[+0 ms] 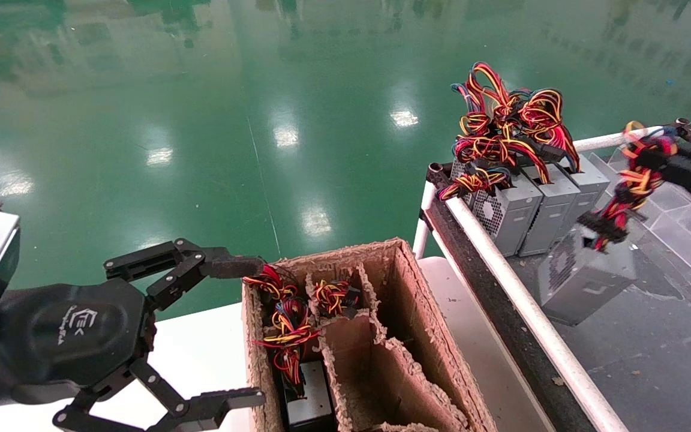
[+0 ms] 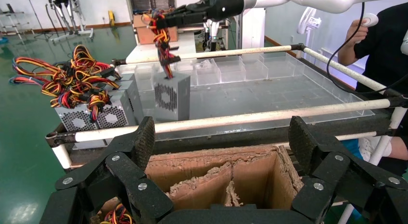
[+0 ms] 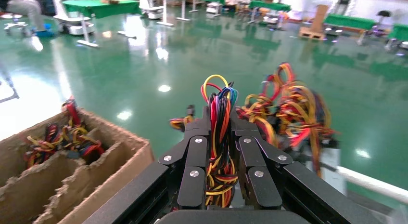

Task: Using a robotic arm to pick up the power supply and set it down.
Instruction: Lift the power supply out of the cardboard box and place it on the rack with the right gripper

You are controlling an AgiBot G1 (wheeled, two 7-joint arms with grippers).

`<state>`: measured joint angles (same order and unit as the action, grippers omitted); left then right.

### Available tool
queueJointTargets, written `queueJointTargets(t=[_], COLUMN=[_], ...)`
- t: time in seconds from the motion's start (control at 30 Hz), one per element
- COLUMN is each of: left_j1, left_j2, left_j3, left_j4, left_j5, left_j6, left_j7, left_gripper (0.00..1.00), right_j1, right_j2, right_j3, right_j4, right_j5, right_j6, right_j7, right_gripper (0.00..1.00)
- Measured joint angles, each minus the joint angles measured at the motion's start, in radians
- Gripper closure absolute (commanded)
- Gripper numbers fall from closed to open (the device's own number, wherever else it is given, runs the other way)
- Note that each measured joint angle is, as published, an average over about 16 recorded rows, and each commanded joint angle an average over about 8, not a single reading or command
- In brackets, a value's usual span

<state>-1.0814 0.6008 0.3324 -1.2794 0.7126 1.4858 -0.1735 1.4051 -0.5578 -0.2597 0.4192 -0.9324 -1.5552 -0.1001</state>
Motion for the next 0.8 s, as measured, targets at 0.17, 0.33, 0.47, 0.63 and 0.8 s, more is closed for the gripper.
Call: queueJointTargets(t=[0.17, 0.33, 0.47, 0.63, 0.8], left_j1=[0.000, 0.000, 0.000, 0.000, 0.000], left_j2=[0.000, 0.000, 0.000, 0.000, 0.000], left_j3=[0.000, 0.000, 0.001, 0.001, 0.001], left_j4=[0.000, 0.000, 0.000, 0.000, 0.000], left_j5=[0.000, 0.000, 0.000, -0.001, -0.001], left_j6=[0.000, 0.000, 0.000, 0.000, 0.000], left_j7=[0.000, 0.000, 0.000, 0.000, 0.001], left_gripper=[0.00, 0.00, 0.00, 0.00, 0.00], right_j1=[0.025, 0.054, 0.080, 0.111, 0.137], right_j2=[-0.045, -0.089, -0.119, -0.149, -0.174], right_j3=[-0.024, -0.044, -0.056, -0.067, -0.074], right_j4=[-0.038, -0.080, -0.120, -0.166, -0.206], right_j5=[-0.023, -0.044, -0.059, -0.074, -0.086], right_j6=[-0.001, 0.009, 0.018, 0.026, 0.034], right_j7=[-0.015, -0.032, -0.044, -0.067, -0.096], right_gripper=[1.00, 1.00, 1.00, 1.00, 1.00])
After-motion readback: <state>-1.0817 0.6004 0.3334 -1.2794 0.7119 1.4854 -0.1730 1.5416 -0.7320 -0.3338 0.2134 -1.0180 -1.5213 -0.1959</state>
